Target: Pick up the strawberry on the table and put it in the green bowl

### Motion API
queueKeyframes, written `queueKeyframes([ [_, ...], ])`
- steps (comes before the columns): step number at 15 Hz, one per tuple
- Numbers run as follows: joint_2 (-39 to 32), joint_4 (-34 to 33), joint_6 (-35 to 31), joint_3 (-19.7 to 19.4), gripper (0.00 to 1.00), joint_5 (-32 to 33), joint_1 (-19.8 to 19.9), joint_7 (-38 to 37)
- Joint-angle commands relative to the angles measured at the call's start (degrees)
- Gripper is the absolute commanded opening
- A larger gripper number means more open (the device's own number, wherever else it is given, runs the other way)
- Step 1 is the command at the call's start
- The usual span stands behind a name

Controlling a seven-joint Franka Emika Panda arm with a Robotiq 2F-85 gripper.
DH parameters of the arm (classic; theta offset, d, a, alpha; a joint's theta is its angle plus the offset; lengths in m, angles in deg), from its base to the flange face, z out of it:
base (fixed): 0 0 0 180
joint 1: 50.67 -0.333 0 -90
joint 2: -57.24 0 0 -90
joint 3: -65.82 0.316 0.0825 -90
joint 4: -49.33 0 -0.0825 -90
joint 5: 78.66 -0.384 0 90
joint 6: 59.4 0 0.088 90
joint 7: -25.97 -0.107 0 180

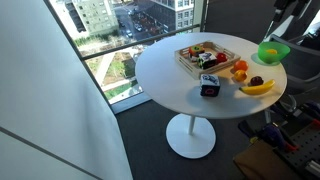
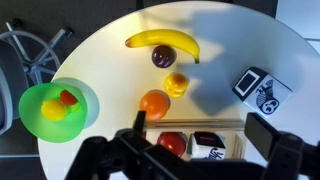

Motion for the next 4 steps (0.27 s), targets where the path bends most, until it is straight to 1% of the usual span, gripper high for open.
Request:
queueKeyframes([
  [1,0.24,0.00,0.12,0.02,1.00,0.16,0.10,-0.18],
  [4,0.62,0.27,0.11,0.04,1.00,0.21,0.13,-0.42],
])
